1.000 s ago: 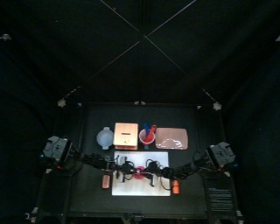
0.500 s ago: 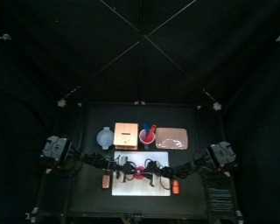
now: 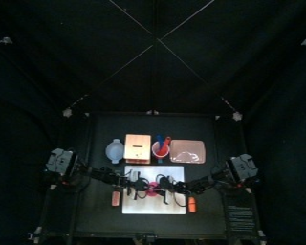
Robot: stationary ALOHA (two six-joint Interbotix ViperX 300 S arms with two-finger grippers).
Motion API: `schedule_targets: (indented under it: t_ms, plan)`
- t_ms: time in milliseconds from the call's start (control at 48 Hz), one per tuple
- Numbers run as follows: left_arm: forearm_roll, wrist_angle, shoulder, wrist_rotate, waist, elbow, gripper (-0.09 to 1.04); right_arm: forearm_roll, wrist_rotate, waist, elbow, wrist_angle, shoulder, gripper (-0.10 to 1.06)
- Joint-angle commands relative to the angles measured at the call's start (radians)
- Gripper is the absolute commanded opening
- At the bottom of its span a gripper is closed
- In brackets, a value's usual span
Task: Get the cutter from the drawer then cut the dough then place the extra dough in the bowl
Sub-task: Cut the dough
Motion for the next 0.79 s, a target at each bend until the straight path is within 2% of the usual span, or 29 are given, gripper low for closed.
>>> schedule_targets:
  t_ms: [21,604,792]
  plan:
    - [0.017,0.058,0.044,0.000,-0.044,0.012,0.32,-0.003,0.011,-0.018,-0.003,0.069,0.032,0.45]
    - [0.014,0.060,0.048,-0.003,-0.044,0.011,0.32,-0.008,0.008,-0.026,-0.005,0.081,0.031,0.45]
    - [0.009,0.051,0.032,-0.003,-0.044,0.000,0.35,-0.006,0.018,-0.029,-0.008,0.087,0.031,0.46]
